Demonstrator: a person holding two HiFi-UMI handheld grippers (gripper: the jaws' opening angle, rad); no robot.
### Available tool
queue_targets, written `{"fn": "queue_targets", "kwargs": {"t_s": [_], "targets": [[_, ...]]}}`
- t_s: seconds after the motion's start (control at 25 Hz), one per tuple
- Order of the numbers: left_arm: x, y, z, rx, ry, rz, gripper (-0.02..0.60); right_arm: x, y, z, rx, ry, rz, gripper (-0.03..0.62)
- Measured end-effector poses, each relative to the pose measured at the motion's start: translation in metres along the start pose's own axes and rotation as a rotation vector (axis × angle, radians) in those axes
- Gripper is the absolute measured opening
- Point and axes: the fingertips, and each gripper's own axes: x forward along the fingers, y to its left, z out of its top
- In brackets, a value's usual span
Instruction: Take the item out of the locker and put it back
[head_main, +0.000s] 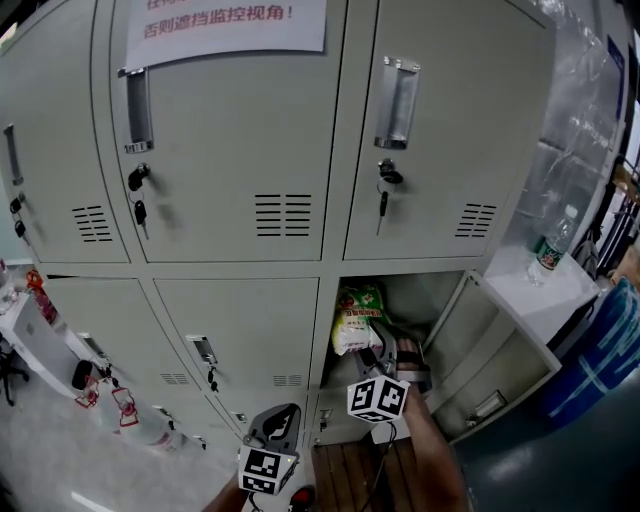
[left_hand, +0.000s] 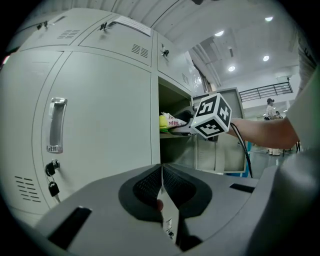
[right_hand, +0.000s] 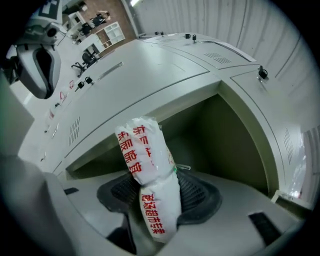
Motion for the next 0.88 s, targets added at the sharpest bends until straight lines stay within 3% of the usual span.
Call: {"fn": "queue_targets", "kwargs": {"t_s": [0.32, 0.48, 0.64, 0.88], "targets": [[0.005, 0.005, -0.003, -0.010, 0.004, 0.002, 0.029, 0.017, 0.004, -0.001, -0.135, 0.010, 0.004, 0.244], [0.007, 0.004, -0.004, -0.013, 0.006, -0.001, 0.029, 0.017, 0.005, -0.001, -0.110, -0.005, 0.001, 0.265], [0.008, 0.002, -0.004, -0.010, 0.010, -0.006, 0.029, 0.018, 0.008, -0.003, -0.074, -0.014, 0.015, 0.339], [0.007, 0.003, -0.004, -0.010, 0.011, -0.002, 0.029, 0.016, 0.003, -0.006, -0.067, -0.003, -0.009, 0.347]]}}
